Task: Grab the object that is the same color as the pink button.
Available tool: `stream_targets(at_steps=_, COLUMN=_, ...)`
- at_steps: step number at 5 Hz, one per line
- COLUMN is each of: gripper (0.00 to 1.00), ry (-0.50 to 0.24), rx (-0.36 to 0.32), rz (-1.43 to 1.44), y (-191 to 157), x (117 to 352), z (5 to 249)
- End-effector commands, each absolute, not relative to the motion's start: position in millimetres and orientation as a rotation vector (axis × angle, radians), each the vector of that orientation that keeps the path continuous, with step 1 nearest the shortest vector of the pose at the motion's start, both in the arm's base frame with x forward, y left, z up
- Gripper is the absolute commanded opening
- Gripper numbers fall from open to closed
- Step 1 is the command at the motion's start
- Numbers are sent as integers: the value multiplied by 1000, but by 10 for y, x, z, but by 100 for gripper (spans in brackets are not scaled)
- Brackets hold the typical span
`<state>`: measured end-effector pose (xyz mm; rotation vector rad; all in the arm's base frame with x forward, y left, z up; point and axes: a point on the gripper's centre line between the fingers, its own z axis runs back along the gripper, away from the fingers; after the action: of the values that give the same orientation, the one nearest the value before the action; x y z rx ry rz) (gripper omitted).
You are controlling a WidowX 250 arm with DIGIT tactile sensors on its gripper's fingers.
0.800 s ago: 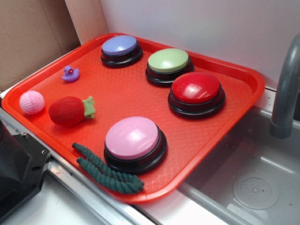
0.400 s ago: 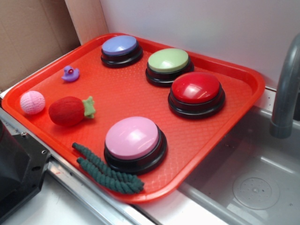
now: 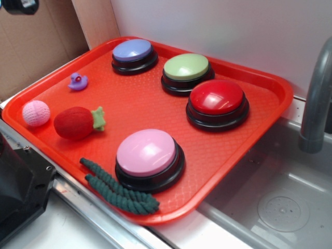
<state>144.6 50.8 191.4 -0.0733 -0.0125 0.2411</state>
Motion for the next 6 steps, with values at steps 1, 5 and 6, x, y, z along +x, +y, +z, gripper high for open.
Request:
stream_targets(at_steps=1, gripper=100, ry=-58, rx=41, rz=104, y=1116, x=1462, z=1489)
stream_targets(at_steps=5, gripper=100, ry=-58, rx=65, rz=196, y=1404, x=1106, z=892)
stream_targets(at_steps=6, gripper=100, ry=-58, rx=65, rz=196, y=1404, x=1106, z=892)
